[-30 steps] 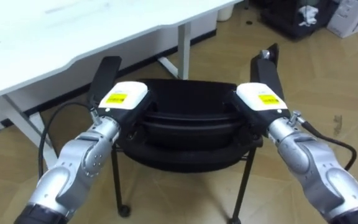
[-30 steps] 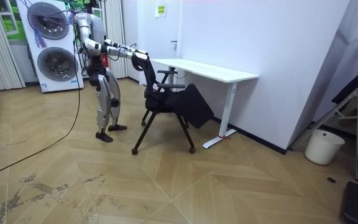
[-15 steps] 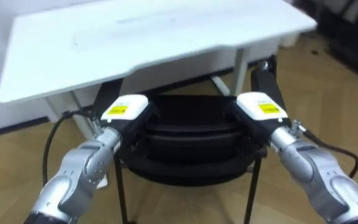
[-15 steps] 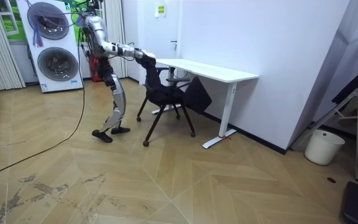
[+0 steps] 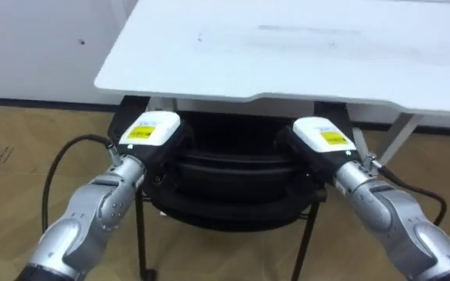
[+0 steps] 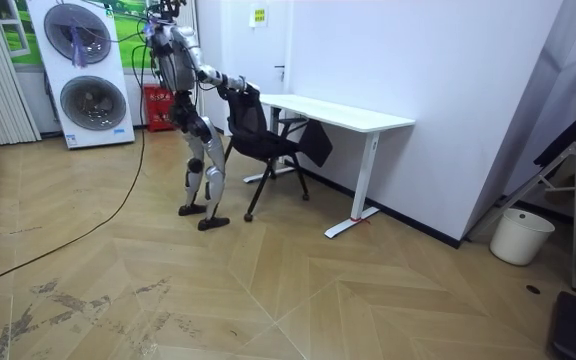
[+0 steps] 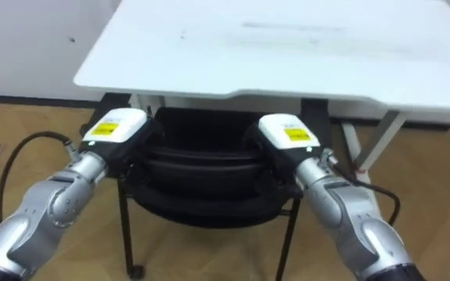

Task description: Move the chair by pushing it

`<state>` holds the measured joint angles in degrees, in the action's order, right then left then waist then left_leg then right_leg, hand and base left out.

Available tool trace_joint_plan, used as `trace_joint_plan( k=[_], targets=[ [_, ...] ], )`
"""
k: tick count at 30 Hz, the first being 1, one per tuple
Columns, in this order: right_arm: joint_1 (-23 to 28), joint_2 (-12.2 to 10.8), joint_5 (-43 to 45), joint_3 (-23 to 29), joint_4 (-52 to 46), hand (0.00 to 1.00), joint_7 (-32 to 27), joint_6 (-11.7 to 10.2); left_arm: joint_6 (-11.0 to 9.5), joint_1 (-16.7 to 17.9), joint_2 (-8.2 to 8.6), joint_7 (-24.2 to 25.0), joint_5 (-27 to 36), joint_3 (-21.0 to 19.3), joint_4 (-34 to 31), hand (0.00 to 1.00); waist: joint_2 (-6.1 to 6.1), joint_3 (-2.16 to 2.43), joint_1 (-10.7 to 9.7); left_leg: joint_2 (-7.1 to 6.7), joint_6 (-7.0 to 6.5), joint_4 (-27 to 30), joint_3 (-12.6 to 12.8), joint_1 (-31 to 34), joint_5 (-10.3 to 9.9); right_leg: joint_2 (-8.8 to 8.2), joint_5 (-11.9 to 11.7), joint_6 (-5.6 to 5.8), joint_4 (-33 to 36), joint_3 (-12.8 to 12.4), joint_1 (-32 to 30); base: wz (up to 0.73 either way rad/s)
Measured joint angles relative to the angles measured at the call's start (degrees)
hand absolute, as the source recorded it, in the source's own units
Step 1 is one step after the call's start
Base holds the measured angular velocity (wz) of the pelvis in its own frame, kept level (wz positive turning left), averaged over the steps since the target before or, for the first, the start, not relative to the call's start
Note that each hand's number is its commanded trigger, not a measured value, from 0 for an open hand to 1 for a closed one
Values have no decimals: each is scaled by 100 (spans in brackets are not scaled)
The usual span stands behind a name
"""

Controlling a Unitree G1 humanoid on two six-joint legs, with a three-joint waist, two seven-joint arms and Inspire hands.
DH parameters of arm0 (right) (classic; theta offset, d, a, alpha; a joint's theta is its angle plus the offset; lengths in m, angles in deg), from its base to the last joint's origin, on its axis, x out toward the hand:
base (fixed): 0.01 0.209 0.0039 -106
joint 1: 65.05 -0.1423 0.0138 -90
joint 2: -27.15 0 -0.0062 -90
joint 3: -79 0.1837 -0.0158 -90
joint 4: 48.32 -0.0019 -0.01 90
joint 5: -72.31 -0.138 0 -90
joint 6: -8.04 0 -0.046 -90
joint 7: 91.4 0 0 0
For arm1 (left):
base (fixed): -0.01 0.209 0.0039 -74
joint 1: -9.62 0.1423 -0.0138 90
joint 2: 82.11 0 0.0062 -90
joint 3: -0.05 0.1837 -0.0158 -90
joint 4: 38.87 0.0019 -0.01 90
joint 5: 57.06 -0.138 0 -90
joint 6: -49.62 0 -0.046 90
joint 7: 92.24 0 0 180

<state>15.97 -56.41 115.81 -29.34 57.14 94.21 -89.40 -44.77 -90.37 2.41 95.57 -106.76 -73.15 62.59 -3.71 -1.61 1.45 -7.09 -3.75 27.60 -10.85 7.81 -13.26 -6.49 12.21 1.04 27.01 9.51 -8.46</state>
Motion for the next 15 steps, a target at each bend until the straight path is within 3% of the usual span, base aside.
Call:
trace_joint_plan(
  k=[3,7,12,15],
  targets=[
    [-15,18,4,5,-59,100,15,5,16,3,15,-41,-50,-20,-37,100,105,17,58,159,74,-66,-6,23,-43,293,-181,-47,-360,-10,92,-12],
    [-13,23,94,-52,-199,100,93,79,32,122,23,-88,-42,-66,-34,100,232,47,138,277,113,-322,69,-178,-26,370,-249,-158,-567,-18,235,-15],
    [-14,-19,156,-71,-191,100,120,90,35,181,26,-64,-47,-94,-50,100,249,44,315,455,195,-605,206,-443,-27,503,-253,-247,-735,-149,382,-16],
    [-11,-42,179,-73,-191,100,122,91,42,197,17,-53,-52,-103,-58,100,246,45,334,473,226,-690,213,-521,-27,555,-240,-285,-776,-157,430,-5]
  ],
)
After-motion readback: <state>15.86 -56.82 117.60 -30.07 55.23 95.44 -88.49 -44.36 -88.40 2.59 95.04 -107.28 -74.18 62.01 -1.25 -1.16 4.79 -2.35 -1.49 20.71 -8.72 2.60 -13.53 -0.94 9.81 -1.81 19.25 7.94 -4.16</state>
